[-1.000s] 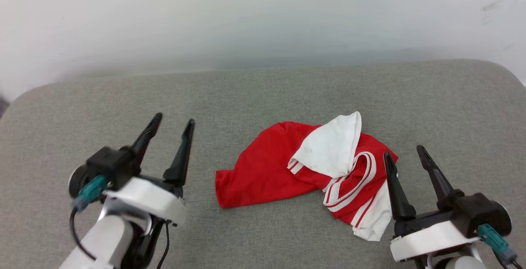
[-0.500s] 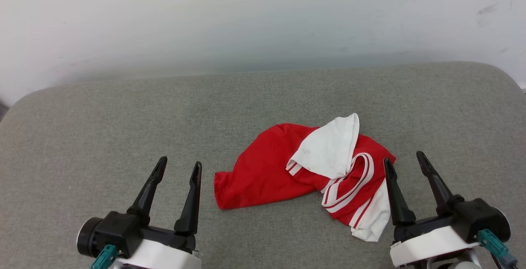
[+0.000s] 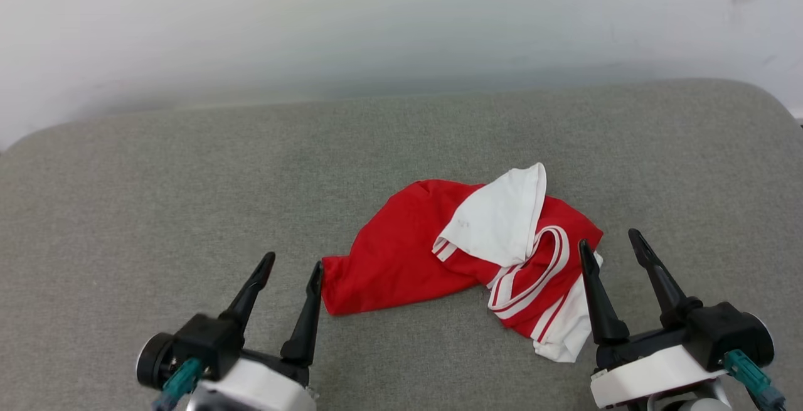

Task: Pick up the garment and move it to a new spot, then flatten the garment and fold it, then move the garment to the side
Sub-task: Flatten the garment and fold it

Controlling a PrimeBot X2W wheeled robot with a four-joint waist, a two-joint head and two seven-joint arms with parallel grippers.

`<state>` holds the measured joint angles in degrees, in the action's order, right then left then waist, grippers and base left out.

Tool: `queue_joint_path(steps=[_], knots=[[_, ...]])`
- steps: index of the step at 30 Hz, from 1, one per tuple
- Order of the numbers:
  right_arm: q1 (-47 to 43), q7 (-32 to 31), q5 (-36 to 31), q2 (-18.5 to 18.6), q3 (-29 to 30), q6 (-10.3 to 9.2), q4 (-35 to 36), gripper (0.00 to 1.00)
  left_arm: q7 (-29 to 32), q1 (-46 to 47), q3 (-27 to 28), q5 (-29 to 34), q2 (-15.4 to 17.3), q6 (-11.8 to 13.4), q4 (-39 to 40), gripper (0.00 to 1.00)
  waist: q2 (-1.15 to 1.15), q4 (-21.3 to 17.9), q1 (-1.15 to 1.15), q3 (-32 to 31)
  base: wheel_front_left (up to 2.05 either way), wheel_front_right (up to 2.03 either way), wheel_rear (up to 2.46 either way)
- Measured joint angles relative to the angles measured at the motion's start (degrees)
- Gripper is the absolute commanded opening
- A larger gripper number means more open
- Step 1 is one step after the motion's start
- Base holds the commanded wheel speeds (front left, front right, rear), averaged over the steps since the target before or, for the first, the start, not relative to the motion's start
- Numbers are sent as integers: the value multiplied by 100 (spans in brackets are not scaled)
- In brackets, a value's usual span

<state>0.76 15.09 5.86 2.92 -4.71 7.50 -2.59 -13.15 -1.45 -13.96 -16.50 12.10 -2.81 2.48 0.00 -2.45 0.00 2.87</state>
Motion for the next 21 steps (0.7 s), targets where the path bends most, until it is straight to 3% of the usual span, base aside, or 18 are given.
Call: queue_joint_path(steps=[5, 13, 21], knots=[[31, 0, -66, 1, -13, 0, 24, 100, 1152, 327, -140, -181, 115, -69, -88, 100, 0, -66, 0, 235, 0, 0, 0], [172, 0, -81, 1, -49, 0, 79, 100, 3212, 819, -307, -436, 229, 99, -87, 100, 0, -251, 0, 668, 0, 0, 0], [307, 0, -38, 0, -118, 0, 118, 100, 4101, 1277, -339, -397, 405, 243, -420, 100, 0, -524, 1, 1121, 0, 0, 0]])
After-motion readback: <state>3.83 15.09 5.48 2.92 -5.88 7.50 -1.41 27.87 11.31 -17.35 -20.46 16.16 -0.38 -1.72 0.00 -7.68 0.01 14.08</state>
